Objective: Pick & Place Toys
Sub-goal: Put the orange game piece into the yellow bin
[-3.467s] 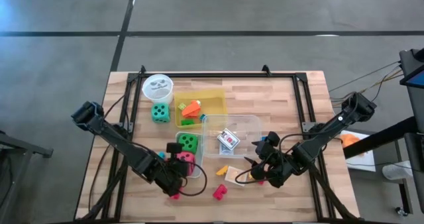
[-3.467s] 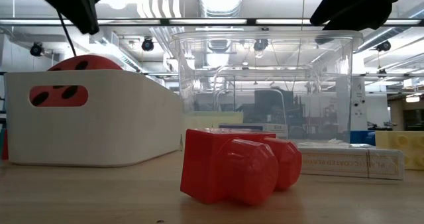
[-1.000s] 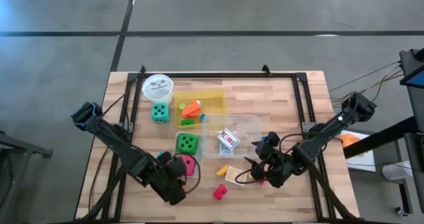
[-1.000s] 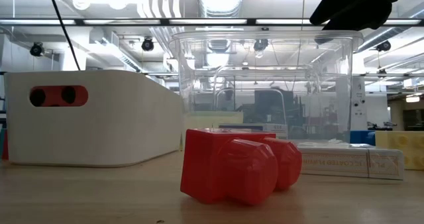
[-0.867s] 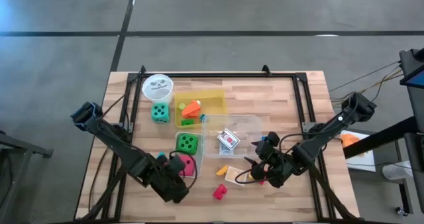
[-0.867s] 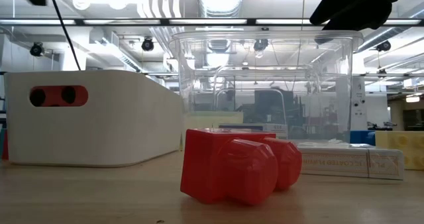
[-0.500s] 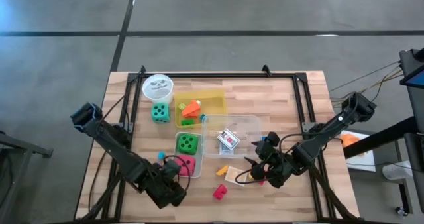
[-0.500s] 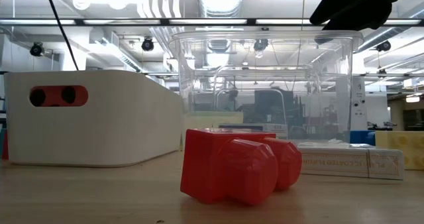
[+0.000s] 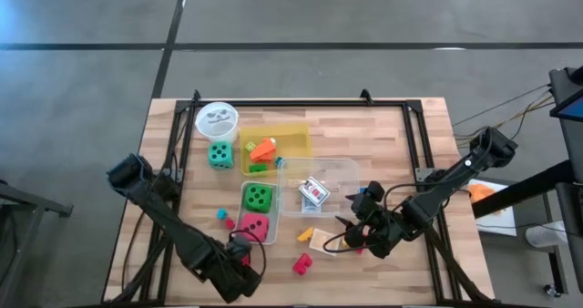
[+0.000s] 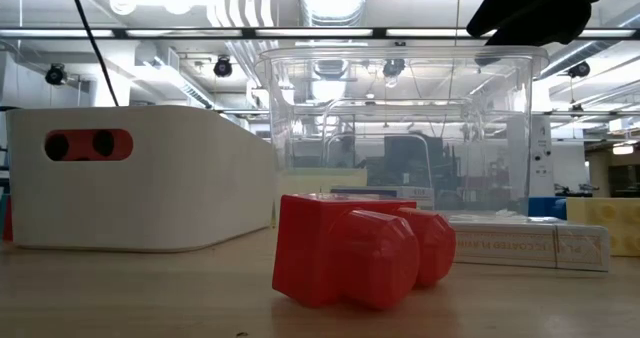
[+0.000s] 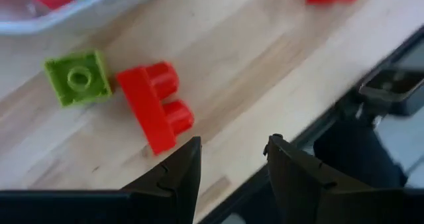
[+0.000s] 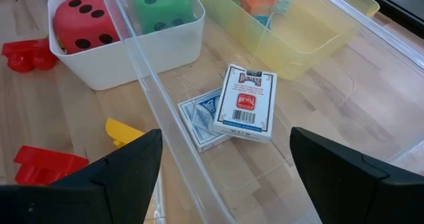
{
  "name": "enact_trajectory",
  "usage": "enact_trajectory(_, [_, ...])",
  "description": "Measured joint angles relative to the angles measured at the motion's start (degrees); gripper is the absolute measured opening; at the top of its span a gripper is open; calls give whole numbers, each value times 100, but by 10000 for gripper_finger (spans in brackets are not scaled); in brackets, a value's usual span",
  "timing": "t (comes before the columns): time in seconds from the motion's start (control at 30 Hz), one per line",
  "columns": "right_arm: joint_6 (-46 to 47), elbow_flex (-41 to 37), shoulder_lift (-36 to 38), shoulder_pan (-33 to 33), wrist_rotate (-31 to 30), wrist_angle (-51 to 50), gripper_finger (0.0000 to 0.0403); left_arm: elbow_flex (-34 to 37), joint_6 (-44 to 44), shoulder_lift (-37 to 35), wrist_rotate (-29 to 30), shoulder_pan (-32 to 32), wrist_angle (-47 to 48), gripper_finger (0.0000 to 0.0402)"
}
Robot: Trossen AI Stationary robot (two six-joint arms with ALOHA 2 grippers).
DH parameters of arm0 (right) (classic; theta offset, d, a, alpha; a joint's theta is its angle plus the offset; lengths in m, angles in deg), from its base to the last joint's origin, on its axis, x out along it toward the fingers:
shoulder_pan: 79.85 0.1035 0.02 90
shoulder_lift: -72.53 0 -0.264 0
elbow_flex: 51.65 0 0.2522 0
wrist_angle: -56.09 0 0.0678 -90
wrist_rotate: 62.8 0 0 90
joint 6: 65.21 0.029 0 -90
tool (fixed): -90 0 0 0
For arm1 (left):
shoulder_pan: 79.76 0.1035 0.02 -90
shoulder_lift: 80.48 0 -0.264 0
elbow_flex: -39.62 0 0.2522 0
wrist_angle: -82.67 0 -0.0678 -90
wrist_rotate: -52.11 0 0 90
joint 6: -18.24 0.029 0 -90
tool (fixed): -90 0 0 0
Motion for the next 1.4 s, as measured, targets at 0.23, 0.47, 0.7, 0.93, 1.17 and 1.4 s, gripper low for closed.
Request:
enact_trajectory(0.23, [0,0,0,-2,-1,6,325,0,-16,70,226,-17,-125,164])
enact_trajectory(0.47, [0,0,0,-2,1,49,325,9,-625,131,250,-2,-134,164])
enact_trajectory(0.7, [0,0,-1,-2,-1,92,325,-2,-657,649,-340,26,-295,164])
enact_trajectory(0.93, [0,0,0,-1,-1,122,325,-2,-886,769,-468,64,-154,164])
enact_trajectory(1.17, [0,0,0,-2,1,131,325,-162,-1302,684,-523,62,-127,164])
enact_trajectory(1.4, [0,0,-1,-1,0,131,325,-389,-1232,679,-496,60,149,164])
